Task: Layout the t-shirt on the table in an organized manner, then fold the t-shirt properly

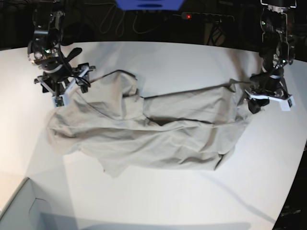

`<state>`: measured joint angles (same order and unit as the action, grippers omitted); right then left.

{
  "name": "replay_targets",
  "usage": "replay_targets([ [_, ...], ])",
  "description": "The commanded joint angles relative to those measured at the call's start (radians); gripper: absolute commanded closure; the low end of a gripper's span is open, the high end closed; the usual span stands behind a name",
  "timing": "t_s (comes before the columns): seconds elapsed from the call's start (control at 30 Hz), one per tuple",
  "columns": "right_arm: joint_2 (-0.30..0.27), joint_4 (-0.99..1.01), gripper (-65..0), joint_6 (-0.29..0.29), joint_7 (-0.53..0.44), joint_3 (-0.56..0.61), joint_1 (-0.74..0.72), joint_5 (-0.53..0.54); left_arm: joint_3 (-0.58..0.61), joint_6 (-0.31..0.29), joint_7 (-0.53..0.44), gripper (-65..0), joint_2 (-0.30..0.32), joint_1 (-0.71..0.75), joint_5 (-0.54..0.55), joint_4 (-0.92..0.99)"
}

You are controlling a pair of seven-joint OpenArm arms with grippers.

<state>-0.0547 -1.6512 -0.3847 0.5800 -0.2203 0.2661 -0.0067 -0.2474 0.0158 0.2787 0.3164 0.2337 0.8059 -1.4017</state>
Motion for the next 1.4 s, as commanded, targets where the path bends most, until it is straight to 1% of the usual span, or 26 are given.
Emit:
replay_targets([
  [0.0,-0.006,-0.017,-44.1,-0.012,-0.019,-0.003,-0.008,0.007,-0.005,-0.01,-0.02,-28.0,0.013,-0.015,0.005,0.0],
  [0.23,-0.006,-0.013,-44.1,-0.012,-0.021,-0.003,-0.008,0.007,-0.005,-0.015,-0.02,-27.5,0.008,-0.03,0.005,0.032],
  [0.3,-0.006,-0.013,-44.1,-0.012,-0.019,-0.003,-0.008,0.007,-0.005,-0.015,-0.02,-27.2,0.007,-0.03,-0.012,0.031],
  [0.33,-0.006,-0.013,-44.1,-0.012,-0.019,-0.003,-0.008,0.007,-0.005,-0.015,-0.02,-26.0,0.005,-0.032,-0.027,0.029],
  [0.4,-0.006,-0.013,-44.1,-0.012,-0.019,-0.003,-0.008,0.007,-0.007,-0.015,-0.022,-21.2,-0.006,-0.041,-0.049,0.032],
  [0.47,-0.006,-0.013,-44.1,-0.012,-0.019,-0.003,-0.008,0.007,-0.007,-0.017,-0.022,-14.3,-0.023,-0.061,-0.079,0.032],
  [0.57,-0.004,-0.013,-44.1,-0.012,-0.018,-0.003,-0.008,0.007,-0.007,-0.017,-0.02,-1.8,-0.039,-0.072,-0.135,0.034],
  [0.6,-0.004,-0.013,-44.1,-0.012,-0.018,-0.003,-0.006,0.007,-0.007,-0.017,-0.02,0.0,-0.05,-0.072,-0.145,0.034],
  [0.7,-0.004,-0.013,-44.1,-0.012,-0.018,-0.003,-0.004,0.007,-0.007,-0.017,-0.02,-0.2,-0.059,-0.072,-0.164,0.031],
  [0.8,-0.004,-0.013,-44.1,-0.012,-0.018,-0.003,-0.001,0.007,-0.007,-0.017,-0.02,0.0,-0.059,-0.064,-0.153,0.008],
  [1.03,-0.001,-0.014,-44.3,-0.013,-0.016,-0.001,0.0,0.009,-0.013,-0.015,-0.022,0.0,-0.061,0.019,-0.153,-0.152],
  [1.23,0.019,-0.019,-44.4,-0.015,-0.016,0.0,-0.001,0.009,-0.014,-0.014,-0.025,0.0,-0.061,0.077,-0.155,-0.242],
  [1.37,0.017,0.006,-44.4,-0.029,-0.016,0.048,-0.008,0.009,-0.016,-0.015,-0.026,0.0,-0.059,0.085,-0.158,-0.233],
])
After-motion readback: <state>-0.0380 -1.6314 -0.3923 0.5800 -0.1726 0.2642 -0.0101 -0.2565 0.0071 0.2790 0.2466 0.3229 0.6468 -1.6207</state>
